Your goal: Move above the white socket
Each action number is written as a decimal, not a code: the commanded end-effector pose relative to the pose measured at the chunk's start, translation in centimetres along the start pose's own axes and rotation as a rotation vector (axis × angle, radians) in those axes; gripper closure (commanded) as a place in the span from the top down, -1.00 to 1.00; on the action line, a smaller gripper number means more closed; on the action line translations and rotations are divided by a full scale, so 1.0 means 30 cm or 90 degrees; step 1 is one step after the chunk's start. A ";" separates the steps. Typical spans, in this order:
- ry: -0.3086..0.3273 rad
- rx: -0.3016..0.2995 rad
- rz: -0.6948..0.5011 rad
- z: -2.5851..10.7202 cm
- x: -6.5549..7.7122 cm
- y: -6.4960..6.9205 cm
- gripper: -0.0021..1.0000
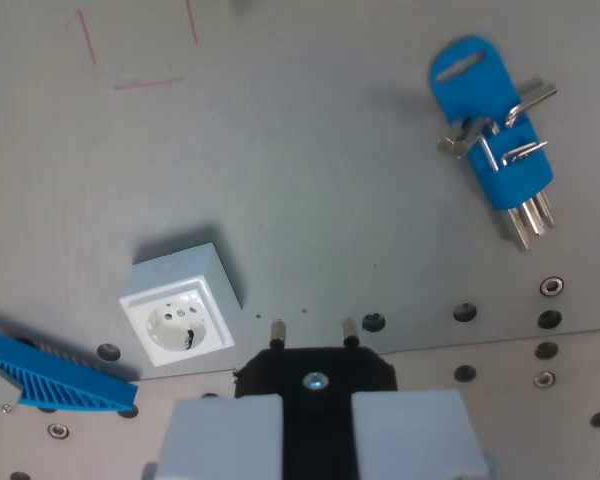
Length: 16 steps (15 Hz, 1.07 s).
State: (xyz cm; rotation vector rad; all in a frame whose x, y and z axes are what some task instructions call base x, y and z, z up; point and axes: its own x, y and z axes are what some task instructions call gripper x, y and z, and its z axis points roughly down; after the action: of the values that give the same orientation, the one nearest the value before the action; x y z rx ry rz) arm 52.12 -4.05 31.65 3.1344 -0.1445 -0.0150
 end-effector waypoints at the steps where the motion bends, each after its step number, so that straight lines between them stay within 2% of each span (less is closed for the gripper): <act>1: 0.025 0.002 -0.024 0.022 -0.018 -0.008 -1.00; 7: 0.052 0.003 -0.052 0.082 -0.057 -0.029 -1.00; 16: 0.068 0.001 -0.100 0.207 -0.152 -0.081 -1.00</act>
State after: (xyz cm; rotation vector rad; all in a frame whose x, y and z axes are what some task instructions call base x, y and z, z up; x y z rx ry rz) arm 48.99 -1.35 25.60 3.1368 -0.0251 -0.0757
